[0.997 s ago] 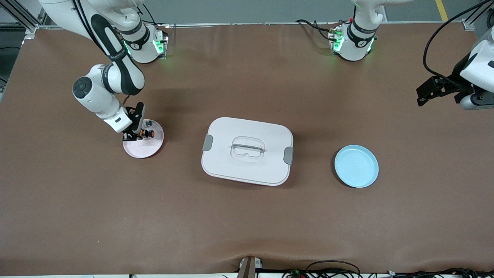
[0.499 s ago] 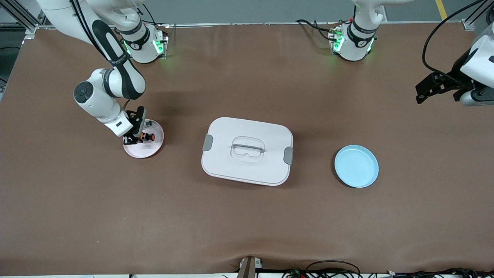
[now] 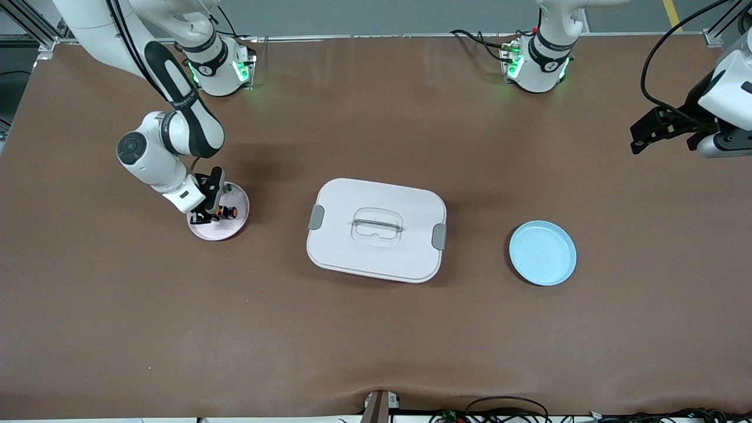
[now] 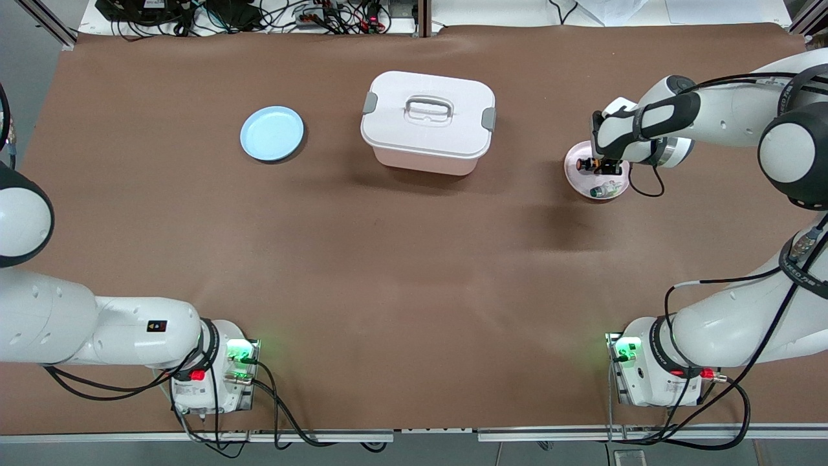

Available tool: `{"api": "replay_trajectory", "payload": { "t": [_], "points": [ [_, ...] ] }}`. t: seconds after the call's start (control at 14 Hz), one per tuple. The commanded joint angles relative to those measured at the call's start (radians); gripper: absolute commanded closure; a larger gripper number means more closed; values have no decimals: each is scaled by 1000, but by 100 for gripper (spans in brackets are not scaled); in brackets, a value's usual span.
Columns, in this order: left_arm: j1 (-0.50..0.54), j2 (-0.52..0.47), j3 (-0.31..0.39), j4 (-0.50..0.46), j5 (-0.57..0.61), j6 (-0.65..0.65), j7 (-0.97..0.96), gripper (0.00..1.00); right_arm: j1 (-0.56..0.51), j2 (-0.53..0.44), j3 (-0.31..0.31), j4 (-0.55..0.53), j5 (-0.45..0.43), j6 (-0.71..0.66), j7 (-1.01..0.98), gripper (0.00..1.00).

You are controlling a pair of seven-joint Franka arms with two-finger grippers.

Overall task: Transfer orange switch to right arm and place
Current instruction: 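Lower the orange switch onto the white plate with the right gripper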

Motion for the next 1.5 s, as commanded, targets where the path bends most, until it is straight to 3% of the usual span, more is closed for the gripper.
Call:
{"api": "replay_trajectory", "payload": {
  "t": [0.0,0.21,0.64,1.07,1.21,1.42],
  "points": [
    [-4,-26,8,-19,-19,0,20,0,-24,23,14,48,-10,-15,-20,0],
    [-3,-26,8,-19,-19,-1,20,0,-26,19,15,62,-10,-46,-19,0],
    [0,-32,9,-19,-19,-26,21,0,-62,-10,11,207,-9,-367,16,0],
    [5,-35,11,-19,-19,-31,21,0,-78,-79,0,315,-15,-504,346,0],
    [5,-37,11,-19,-19,-31,21,0,-81,-110,-6,367,-18,-648,526,0],
    [6,-38,11,-19,-19,-31,21,0,-81,-128,-63,479,-66,-756,632,0]
  ]
}}
